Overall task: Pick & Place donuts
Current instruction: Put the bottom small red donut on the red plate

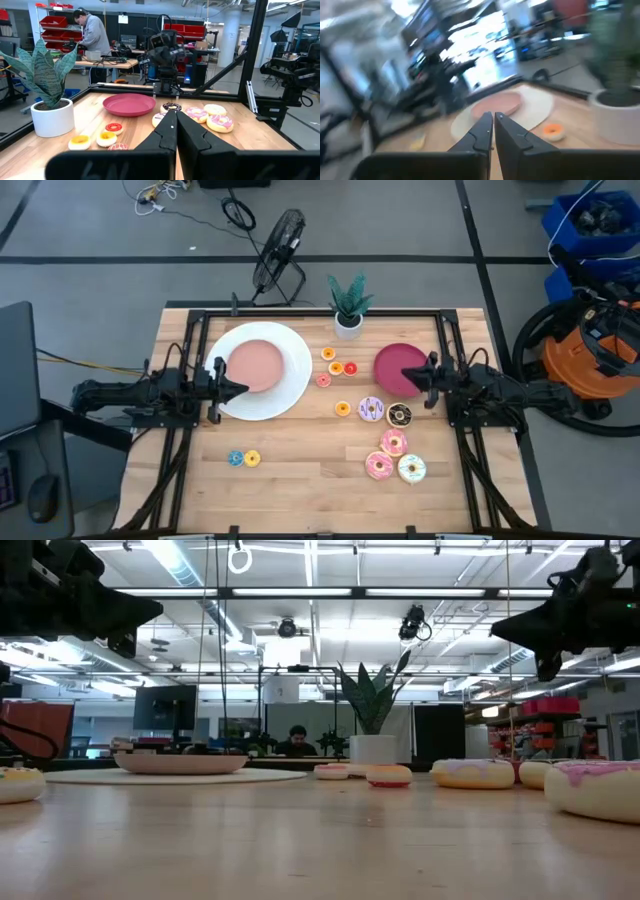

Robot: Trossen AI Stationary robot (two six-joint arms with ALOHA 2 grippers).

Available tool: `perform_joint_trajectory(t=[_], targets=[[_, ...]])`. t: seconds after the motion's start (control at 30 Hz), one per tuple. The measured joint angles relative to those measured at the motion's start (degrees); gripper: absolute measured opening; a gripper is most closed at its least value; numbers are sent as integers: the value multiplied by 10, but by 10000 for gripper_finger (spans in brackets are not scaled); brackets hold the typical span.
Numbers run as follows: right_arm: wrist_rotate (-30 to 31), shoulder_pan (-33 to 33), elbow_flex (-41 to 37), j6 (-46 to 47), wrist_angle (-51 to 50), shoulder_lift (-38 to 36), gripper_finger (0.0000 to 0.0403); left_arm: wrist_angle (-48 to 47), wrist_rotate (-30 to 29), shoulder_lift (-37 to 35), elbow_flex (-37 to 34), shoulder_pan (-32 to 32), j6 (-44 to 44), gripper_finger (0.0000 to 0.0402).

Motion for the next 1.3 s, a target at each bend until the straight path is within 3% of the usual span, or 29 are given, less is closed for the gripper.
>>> perform_joint_trajectory(t=[0.2, 0.4, 0.47, 0.63, 0.87, 1.07, 1.3], targets=[[147, 0, 0, 36, 16, 0, 29, 0, 0, 0, 0, 0, 0, 7], [184, 0, 0, -8, 1, 0, 29, 0, 0, 0, 0, 0, 0, 7], [169, 0, 0, -7, 1, 0, 29, 0, 0, 0, 0, 0, 0, 7], [50, 0, 0, -32, 12, 12, 29, 0, 0, 0, 0, 0, 12, 7], [-55, 1, 0, -69, 80, 92, 31, 0, 0, 0, 0, 0, 15, 7], [-82, 8, 9, -82, 105, 185, 67, 0, 0, 0, 0, 0, 15, 7], [-82, 28, 85, -139, 83, 316, 136, 0, 0, 0, 0, 0, 15, 7]])
